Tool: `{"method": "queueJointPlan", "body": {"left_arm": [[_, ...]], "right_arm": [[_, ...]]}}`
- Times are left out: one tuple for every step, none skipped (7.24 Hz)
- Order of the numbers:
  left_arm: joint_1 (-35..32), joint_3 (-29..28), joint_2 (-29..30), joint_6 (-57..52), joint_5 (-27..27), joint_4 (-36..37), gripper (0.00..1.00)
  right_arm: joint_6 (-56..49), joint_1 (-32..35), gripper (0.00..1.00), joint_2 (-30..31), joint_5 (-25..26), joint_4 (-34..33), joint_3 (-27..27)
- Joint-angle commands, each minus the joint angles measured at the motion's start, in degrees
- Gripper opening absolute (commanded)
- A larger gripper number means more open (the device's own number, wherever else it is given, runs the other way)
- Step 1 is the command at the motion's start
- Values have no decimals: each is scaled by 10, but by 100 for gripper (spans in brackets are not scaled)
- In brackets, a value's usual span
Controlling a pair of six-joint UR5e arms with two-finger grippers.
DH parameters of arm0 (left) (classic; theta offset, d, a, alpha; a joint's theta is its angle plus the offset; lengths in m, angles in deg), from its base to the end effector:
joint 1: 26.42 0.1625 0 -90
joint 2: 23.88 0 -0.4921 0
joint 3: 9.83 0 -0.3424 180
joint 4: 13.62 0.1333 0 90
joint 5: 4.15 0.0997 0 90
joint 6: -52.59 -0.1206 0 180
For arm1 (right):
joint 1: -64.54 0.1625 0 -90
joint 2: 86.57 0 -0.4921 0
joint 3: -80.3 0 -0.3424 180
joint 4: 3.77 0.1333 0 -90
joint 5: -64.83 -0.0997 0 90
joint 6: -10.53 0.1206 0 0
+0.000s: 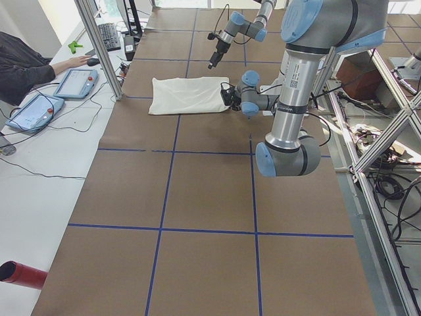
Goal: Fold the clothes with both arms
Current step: 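Close both grippers on the shirt corners nearest the robot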
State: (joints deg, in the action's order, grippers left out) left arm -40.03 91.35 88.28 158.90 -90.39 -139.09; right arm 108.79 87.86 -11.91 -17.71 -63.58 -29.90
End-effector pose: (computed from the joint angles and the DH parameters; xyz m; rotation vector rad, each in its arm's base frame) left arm 0.5693 -0.2831 0.3806 0.0296 1.2160 -0.4965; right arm -0.4542 -0.3580 0.3963 0.2687 -1.1374 0.5627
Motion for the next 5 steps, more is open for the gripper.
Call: {"method": "queueJointPlan", "body": {"left_arm": [[-1, 2, 1, -5, 1, 0, 0], [-2, 3, 1, -5, 1, 0, 0], [-1, 4, 1, -5, 2, 0, 0], [-1, 4, 1, -5, 2, 0, 0], [-1, 5, 1, -4, 2, 0, 0]], "right_arm": [[3, 0, 100, -2, 2, 1, 2], [48, -3, 99, -2, 4, -3, 1], [94, -8, 96, -4, 6, -6, -3], [139, -23, 91, -5, 15, -56, -5], [168, -38, 85, -25, 18, -117, -5]]}}
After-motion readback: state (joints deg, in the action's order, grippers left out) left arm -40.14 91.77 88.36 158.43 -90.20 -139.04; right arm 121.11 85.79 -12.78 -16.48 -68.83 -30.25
